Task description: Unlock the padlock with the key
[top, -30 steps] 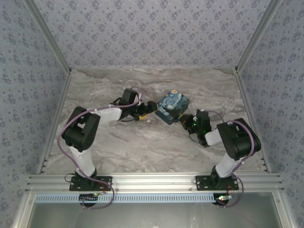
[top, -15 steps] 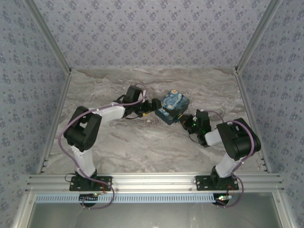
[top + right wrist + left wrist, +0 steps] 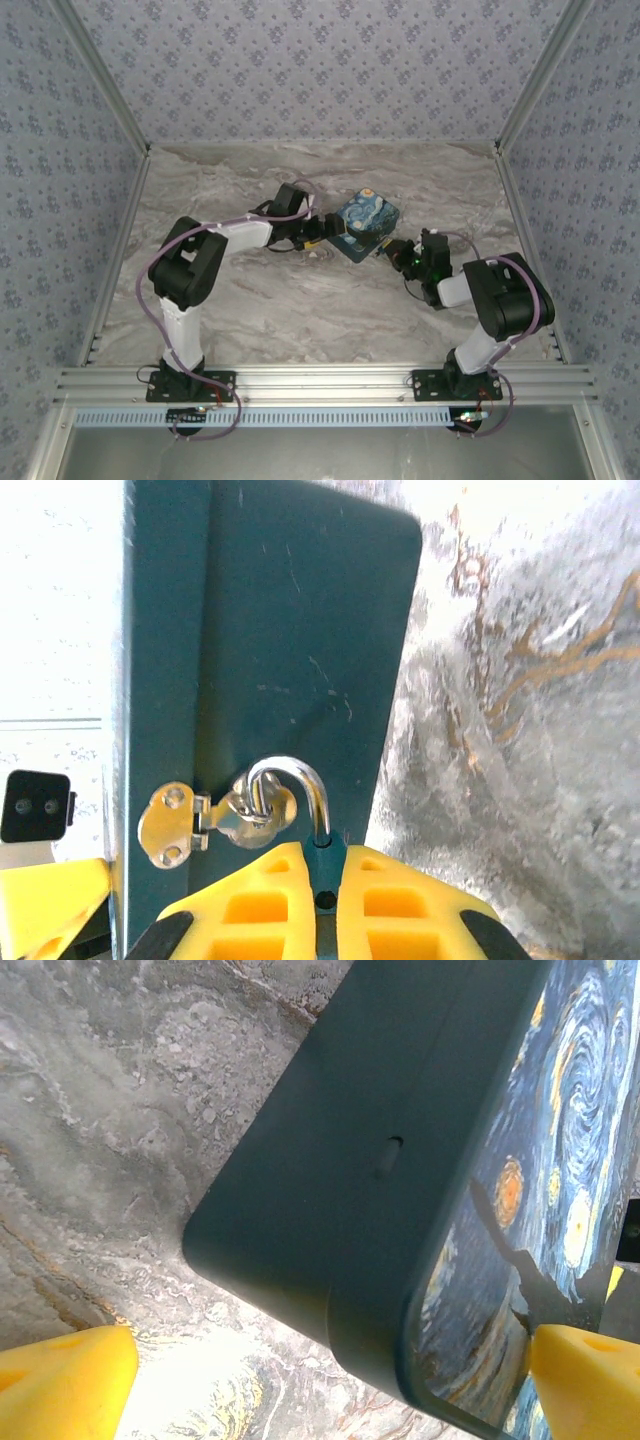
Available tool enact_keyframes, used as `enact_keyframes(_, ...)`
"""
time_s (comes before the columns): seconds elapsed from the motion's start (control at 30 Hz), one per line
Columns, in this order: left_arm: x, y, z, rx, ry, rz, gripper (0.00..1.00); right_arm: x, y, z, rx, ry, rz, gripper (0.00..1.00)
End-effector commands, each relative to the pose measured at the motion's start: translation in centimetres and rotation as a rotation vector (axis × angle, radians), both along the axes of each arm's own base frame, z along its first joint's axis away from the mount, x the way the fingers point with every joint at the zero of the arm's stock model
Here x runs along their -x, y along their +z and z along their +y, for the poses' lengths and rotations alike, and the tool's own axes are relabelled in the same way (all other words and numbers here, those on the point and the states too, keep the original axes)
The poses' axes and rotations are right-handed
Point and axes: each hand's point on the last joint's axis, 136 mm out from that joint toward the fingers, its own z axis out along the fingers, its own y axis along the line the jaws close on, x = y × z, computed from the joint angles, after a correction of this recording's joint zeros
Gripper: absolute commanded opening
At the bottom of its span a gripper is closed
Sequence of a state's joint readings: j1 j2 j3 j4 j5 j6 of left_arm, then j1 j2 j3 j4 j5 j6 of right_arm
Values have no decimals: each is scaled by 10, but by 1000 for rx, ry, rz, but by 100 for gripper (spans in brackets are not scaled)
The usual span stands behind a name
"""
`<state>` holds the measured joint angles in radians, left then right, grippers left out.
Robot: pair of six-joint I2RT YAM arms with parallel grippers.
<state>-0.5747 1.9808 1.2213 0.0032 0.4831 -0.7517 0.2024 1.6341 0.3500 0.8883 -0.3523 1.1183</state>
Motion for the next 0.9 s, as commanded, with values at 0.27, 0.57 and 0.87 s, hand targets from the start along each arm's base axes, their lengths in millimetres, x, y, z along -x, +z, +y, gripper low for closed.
enact_keyframes(0.27, 25, -53, 48, -130, 48, 107, 99, -12, 8, -6, -5, 24, -43, 9)
enact_keyframes(0.57, 11, -44, 78, -117, 111, 94, 99, 6, 13, -7, 117, 90, -33, 9)
enact_keyframes(0.87, -24, 4, 86, -29, 117, -11, 99, 55, 30, 23, 232, 328, -27, 9)
